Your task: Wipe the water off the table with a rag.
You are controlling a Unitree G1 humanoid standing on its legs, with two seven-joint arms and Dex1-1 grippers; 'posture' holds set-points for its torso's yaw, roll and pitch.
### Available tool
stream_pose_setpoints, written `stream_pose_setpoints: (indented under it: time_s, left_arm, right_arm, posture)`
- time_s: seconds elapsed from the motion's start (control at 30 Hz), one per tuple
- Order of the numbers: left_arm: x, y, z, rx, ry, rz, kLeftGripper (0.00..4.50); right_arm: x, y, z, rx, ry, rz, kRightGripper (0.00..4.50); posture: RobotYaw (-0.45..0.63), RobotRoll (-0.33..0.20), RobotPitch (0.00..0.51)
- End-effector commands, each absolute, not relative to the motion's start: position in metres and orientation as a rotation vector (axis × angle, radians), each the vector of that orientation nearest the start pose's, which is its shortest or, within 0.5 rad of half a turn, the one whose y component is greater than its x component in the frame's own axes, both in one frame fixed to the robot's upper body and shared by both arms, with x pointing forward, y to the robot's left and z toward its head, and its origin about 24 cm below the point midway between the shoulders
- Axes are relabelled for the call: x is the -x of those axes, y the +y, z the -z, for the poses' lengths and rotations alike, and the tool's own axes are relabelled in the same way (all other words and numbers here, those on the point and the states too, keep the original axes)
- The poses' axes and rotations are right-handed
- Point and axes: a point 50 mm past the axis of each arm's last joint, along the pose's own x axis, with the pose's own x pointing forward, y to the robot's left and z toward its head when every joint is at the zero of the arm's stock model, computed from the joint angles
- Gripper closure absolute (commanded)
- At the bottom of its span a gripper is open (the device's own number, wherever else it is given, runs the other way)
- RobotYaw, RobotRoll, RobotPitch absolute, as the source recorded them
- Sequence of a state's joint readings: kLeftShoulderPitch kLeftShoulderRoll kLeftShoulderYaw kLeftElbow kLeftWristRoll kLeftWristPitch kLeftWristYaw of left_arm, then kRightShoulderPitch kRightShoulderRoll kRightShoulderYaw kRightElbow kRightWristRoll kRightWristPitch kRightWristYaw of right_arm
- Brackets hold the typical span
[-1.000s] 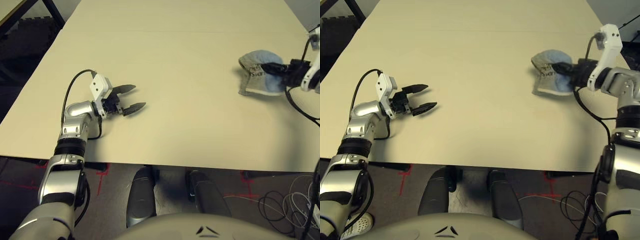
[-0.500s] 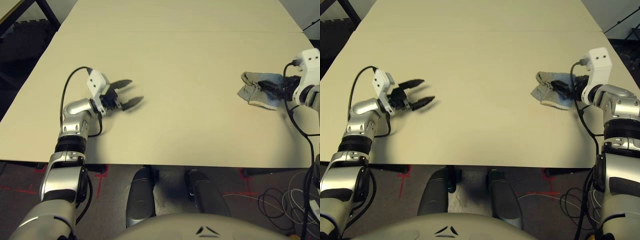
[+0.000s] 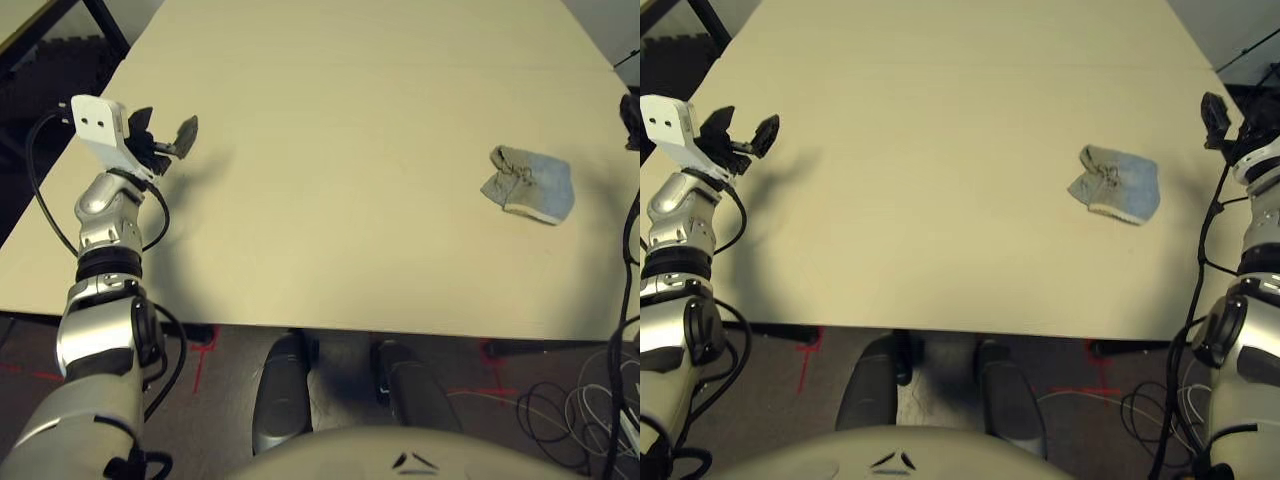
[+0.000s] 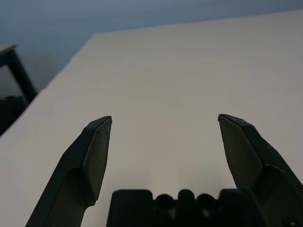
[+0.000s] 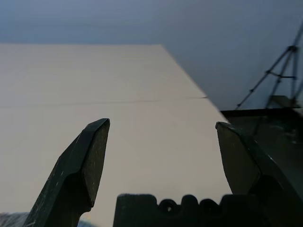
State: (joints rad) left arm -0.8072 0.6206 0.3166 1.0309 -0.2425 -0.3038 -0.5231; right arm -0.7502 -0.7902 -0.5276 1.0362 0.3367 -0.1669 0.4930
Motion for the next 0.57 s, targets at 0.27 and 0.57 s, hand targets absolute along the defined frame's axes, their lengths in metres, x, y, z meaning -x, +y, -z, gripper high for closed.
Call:
stream_pose_setpoints:
  time_s: [0.27,0.57]
  left_arm:
    - [-0.351,0.336,-0.161,-0.191,-0.203,-0.08,0.0]
    - [-0.352,0.335,-0.16,-0.199,-0.193,-0.066,0.0]
  right_arm:
    - [-0.304,-0.405,-0.16,-0.034,-0.228,0.298,0.05]
    - [-0.309,-0.398,-0.154,-0.043,-0.193,0.277,0.05]
  posture:
    - [0.11,0.0,0.157]
    - [0.1,0.0,0.175]
